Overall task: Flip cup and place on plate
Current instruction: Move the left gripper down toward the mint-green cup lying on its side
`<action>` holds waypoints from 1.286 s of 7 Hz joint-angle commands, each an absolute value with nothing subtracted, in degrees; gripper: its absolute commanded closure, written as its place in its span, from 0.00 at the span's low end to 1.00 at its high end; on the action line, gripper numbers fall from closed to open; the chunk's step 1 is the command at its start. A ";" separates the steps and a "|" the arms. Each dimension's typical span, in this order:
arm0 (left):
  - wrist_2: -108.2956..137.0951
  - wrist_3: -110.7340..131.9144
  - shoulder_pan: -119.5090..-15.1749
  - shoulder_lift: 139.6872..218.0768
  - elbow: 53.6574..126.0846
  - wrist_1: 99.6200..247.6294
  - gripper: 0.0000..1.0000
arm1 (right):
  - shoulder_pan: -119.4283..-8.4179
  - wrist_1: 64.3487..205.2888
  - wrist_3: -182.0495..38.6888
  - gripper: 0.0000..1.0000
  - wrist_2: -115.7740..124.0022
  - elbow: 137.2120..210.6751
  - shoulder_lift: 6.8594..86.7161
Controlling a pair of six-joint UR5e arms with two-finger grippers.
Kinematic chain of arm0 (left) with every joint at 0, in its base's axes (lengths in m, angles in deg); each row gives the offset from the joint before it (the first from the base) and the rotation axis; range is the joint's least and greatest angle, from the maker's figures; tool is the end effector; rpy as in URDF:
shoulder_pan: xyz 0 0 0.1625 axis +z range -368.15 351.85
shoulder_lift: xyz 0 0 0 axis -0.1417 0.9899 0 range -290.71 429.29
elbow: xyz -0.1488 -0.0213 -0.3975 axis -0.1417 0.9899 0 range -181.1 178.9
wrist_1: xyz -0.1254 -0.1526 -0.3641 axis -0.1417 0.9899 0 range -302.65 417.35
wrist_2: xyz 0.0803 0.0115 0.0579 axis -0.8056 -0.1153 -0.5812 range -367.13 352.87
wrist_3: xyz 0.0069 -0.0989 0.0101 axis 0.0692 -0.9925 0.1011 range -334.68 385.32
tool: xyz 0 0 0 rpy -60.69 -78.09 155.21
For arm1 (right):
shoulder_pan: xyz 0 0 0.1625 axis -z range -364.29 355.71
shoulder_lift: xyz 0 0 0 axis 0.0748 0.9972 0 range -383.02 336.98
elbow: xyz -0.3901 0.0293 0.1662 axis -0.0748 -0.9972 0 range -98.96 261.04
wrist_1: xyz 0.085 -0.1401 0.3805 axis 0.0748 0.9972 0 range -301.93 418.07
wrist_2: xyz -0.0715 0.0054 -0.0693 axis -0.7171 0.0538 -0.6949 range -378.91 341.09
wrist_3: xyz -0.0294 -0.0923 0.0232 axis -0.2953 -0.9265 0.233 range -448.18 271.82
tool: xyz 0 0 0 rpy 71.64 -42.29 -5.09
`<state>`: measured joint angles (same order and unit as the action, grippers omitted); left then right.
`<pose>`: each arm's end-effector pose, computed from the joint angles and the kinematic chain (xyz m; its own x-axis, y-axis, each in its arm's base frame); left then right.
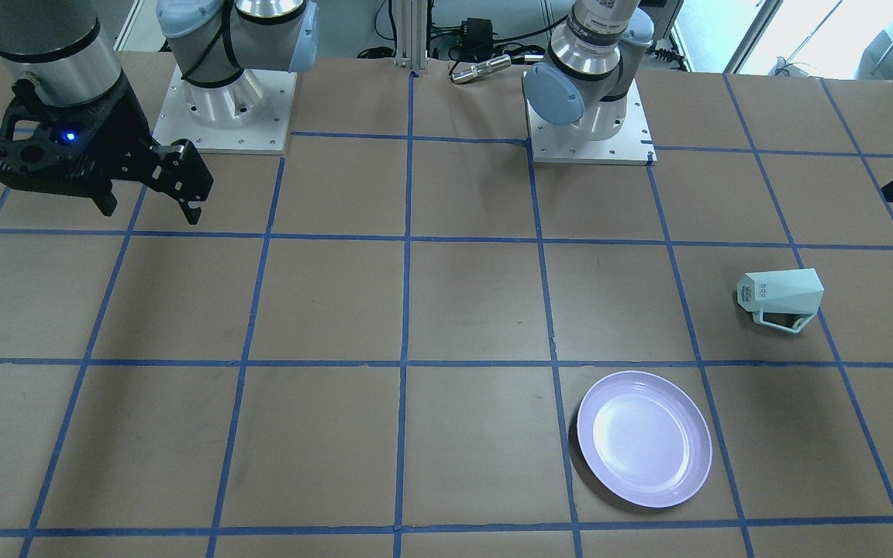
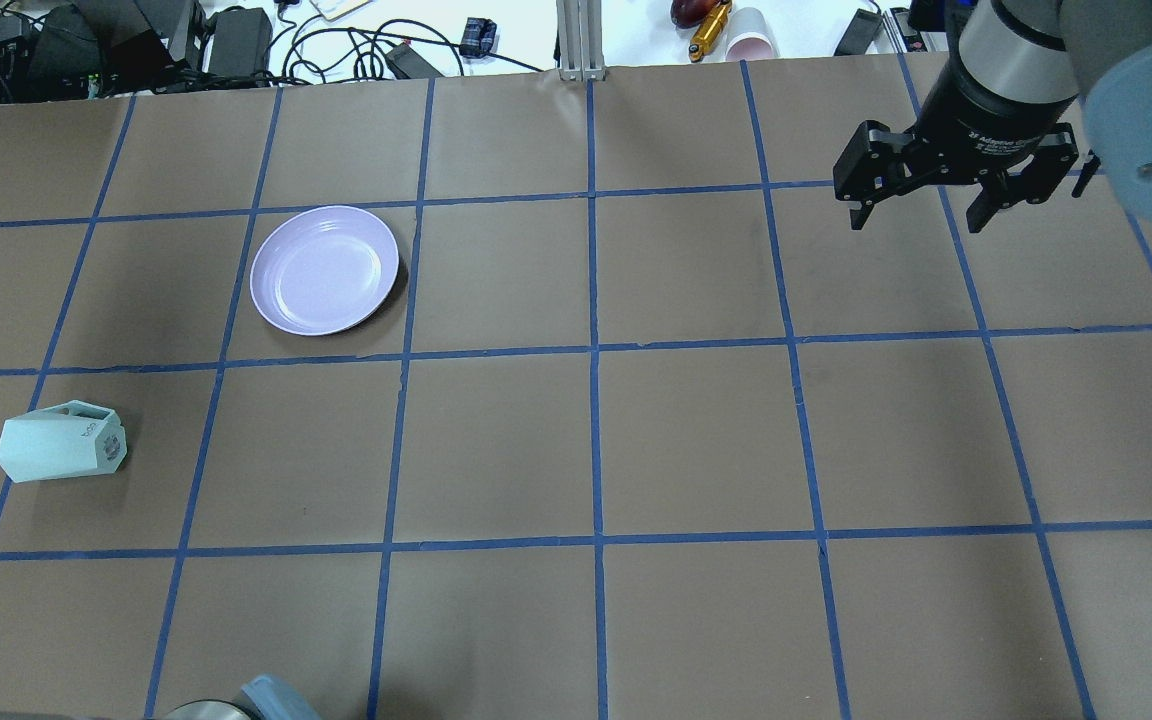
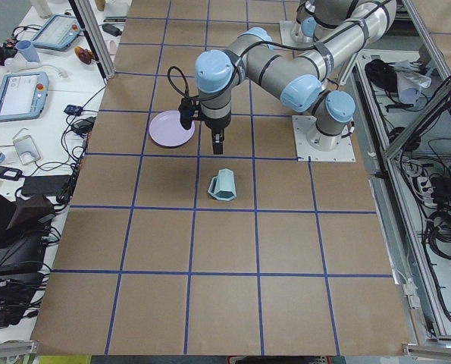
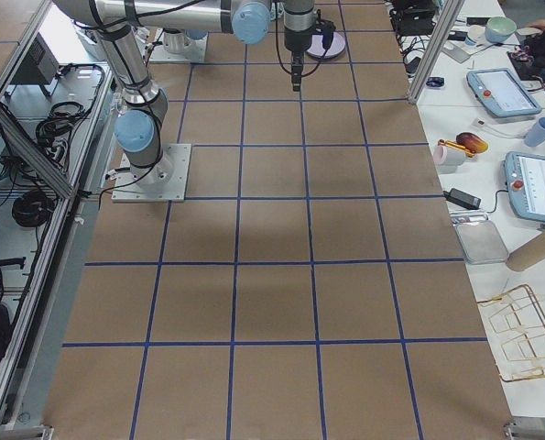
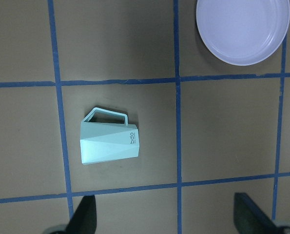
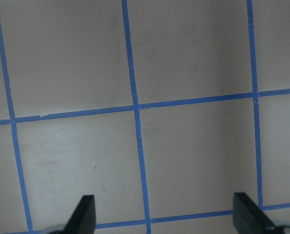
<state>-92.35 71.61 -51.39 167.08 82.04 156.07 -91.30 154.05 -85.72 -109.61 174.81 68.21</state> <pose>0.2901 -0.4672 0.4625 -0.9838 -0.0200 0.1779 -0.0101 0.9984 0.0564 0.1064 -0.4945 0.4765 -0.9954 0.0956 0.0097 0.0948 0.9937 -0.0603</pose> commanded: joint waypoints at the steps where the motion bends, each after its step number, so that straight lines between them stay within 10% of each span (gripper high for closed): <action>1: -92.47 72.78 -50.07 171.74 81.96 155.61 0.00 | -91.30 154.05 -85.72 0.00 -109.52 174.82 68.21; 9: -82.28 84.38 -40.06 187.05 82.84 155.69 0.00 | -91.30 154.05 -85.72 0.00 -109.61 174.82 68.21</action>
<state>-83.48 82.90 -41.36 185.22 82.59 154.60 -91.30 154.05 -85.72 -109.61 174.81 68.20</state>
